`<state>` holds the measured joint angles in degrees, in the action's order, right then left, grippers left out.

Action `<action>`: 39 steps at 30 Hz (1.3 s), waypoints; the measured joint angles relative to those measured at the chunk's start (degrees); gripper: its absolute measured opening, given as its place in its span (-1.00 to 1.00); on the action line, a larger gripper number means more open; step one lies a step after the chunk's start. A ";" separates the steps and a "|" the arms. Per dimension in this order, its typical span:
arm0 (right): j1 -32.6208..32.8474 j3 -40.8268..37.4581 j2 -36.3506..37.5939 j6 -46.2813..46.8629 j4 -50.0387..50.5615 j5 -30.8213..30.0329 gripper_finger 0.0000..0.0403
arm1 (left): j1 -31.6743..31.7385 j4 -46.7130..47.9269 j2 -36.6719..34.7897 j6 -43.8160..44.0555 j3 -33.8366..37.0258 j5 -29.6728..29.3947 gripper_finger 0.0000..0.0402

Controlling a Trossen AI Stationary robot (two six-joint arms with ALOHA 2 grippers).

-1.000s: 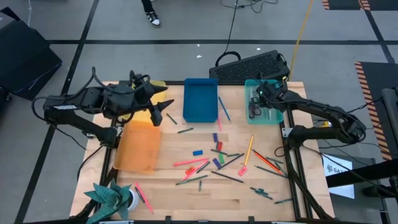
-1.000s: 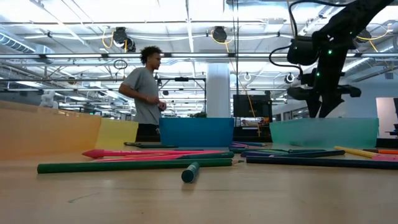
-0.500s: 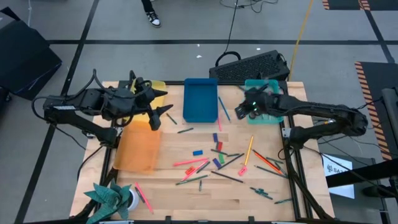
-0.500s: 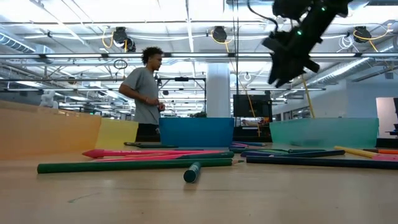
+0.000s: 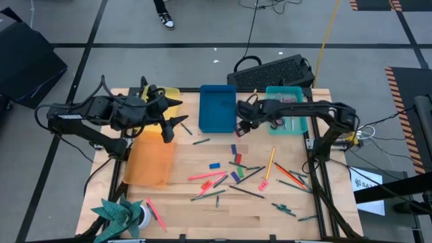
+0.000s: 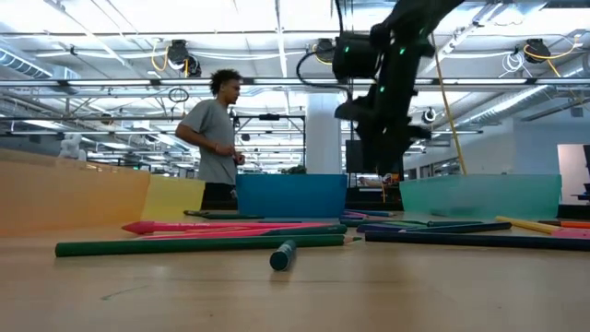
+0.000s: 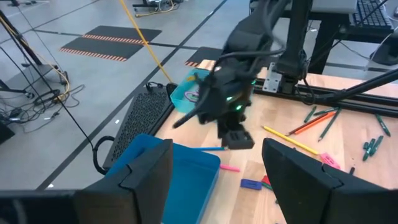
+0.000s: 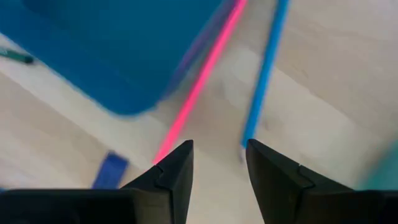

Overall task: Sort crayons/erasers/pens/pencils in bins
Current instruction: Put the light blue pencil into the blue bin

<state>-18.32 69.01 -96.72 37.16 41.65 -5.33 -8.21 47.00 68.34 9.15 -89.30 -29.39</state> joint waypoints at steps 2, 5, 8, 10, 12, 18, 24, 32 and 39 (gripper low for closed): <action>-1.68 -0.66 -1.12 -1.67 -0.38 0.62 -0.31 | -0.26 0.00 0.00 0.02 0.00 0.00 0.25; -3.98 -1.61 -2.18 -4.33 -0.82 -0.47 -0.31 | -0.72 0.02 0.00 0.02 0.00 0.00 0.25; -5.21 -1.86 -3.36 -6.65 -3.44 -0.59 -0.31 | -0.92 0.42 0.00 0.02 0.00 0.00 0.25; -5.09 -1.90 -4.47 -7.34 -5.11 -0.47 -0.31 | -0.92 0.83 0.00 0.08 0.00 0.00 0.25; -4.74 -1.90 -5.74 -7.53 -6.61 -0.49 -0.31 | -0.92 1.13 0.00 0.13 0.00 -0.02 0.25; -4.46 -1.99 -9.15 -5.36 -5.83 -2.06 -0.36 | -0.91 1.27 0.00 0.10 0.00 -0.02 0.25; -4.51 -1.77 -11.14 -3.68 -5.55 -1.74 -0.58 | -0.87 1.31 0.00 -0.08 0.00 -0.03 0.25; -4.55 -1.79 -11.55 -0.14 -4.74 -0.66 -0.90 | -0.87 1.51 0.00 -0.46 0.00 -0.04 0.25; -4.55 -1.90 -10.86 2.46 -4.19 -0.04 -0.93 | -0.87 1.83 0.00 -0.44 0.00 -0.04 0.25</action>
<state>-22.87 67.11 -107.58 39.62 37.46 -5.37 -9.08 48.84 68.34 8.71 -89.30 -29.43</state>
